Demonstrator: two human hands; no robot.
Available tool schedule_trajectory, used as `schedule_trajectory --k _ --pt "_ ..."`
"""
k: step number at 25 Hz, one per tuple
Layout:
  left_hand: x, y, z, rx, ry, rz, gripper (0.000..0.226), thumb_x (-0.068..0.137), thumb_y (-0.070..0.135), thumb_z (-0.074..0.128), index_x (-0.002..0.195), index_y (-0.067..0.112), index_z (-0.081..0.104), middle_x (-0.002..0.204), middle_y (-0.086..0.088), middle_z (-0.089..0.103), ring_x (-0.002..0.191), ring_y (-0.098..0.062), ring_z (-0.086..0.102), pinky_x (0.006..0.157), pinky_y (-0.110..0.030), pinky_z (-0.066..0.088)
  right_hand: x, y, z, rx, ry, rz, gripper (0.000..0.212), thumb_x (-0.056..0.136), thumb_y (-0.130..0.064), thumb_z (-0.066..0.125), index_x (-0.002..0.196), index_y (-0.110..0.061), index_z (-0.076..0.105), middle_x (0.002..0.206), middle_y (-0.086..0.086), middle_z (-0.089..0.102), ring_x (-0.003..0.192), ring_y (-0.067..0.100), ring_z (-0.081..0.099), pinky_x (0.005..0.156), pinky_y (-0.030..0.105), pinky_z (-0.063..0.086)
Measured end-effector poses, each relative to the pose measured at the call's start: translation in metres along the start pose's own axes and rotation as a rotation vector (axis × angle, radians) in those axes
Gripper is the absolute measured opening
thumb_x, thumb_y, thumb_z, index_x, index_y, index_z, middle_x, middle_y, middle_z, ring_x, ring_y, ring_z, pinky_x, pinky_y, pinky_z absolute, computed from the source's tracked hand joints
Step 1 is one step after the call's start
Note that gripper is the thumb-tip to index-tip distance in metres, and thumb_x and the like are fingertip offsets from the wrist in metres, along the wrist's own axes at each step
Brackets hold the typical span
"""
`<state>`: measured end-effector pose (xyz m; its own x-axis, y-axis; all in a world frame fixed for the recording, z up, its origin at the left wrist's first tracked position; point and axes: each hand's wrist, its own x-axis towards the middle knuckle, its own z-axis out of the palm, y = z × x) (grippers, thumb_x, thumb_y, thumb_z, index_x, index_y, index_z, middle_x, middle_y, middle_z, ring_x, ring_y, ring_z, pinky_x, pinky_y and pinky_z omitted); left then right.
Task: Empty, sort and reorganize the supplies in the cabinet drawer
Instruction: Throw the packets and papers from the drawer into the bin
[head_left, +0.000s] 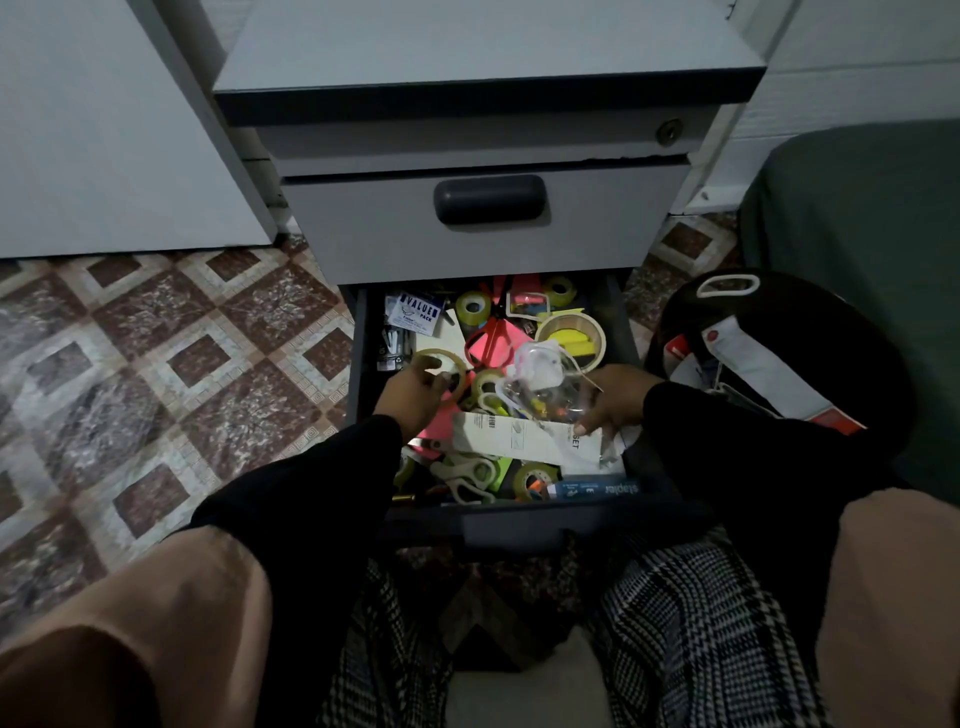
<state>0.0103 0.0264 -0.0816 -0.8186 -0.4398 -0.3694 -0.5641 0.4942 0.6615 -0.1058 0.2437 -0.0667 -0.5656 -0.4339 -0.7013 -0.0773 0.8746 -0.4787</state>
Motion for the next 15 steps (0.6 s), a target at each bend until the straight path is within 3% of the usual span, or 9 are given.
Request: schedule_trajectory --k 5,7,9,12,15 --pt "-0.005 0.003 -0.003 0.109 0.098 -0.062 0.02 0.095 0.01 0.043 0.109 -0.001 0.051 0.106 -0.022 0.061 0.096 -0.036 0.058 0.073 -0.032 0.038 -0.015 0.011 -0.018 0.019 0.104 0.011 0.025 0.071 -0.004 0.079 0.067 -0.014 0.056 0.068 0.003 0.06 0.064 0.017 0.057 0.065 0.03 0.048" --pt "-0.012 0.009 -0.002 0.241 0.019 -0.046 0.016 0.094 0.014 0.044 0.086 0.002 0.05 0.091 -0.021 0.058 0.084 -0.033 0.055 0.069 -0.032 0.038 -0.021 0.017 -0.024 0.108 0.133 0.019 0.021 0.074 -0.005 0.076 0.068 -0.014 0.058 0.068 0.004 0.059 0.064 0.016 0.055 0.063 0.027 0.046" --pt "-0.019 0.016 0.005 0.379 -0.125 0.011 0.018 0.09 0.016 0.048 0.076 0.005 0.047 0.092 -0.021 0.062 0.085 -0.033 0.059 0.071 -0.036 0.044 -0.027 0.022 -0.029 0.224 0.149 0.02 0.018 0.075 -0.005 0.074 0.068 -0.013 0.06 0.069 0.005 0.06 0.063 0.016 0.055 0.059 0.025 0.045" --pt "-0.028 0.027 0.026 0.625 -0.35 0.125 0.019 0.09 0.024 0.054 0.097 0.007 0.06 0.11 -0.016 0.063 0.101 -0.031 0.059 0.08 -0.034 0.046 -0.034 0.027 -0.033 0.345 0.183 0.02 0.016 0.076 -0.002 0.072 0.069 -0.011 0.061 0.065 0.004 0.06 0.059 0.014 0.055 0.052 0.021 0.043" --pt "-0.035 0.04 0.049 0.795 -0.291 0.343 0.034 0.091 0.036 0.055 0.112 0.01 0.056 0.118 -0.011 0.058 0.108 -0.028 0.055 0.08 -0.035 0.044 -0.032 0.03 -0.034 0.436 0.224 0.004 0.018 0.073 0.003 0.072 0.069 -0.009 0.06 0.065 0.008 0.059 0.06 0.019 0.055 0.061 0.026 0.047"
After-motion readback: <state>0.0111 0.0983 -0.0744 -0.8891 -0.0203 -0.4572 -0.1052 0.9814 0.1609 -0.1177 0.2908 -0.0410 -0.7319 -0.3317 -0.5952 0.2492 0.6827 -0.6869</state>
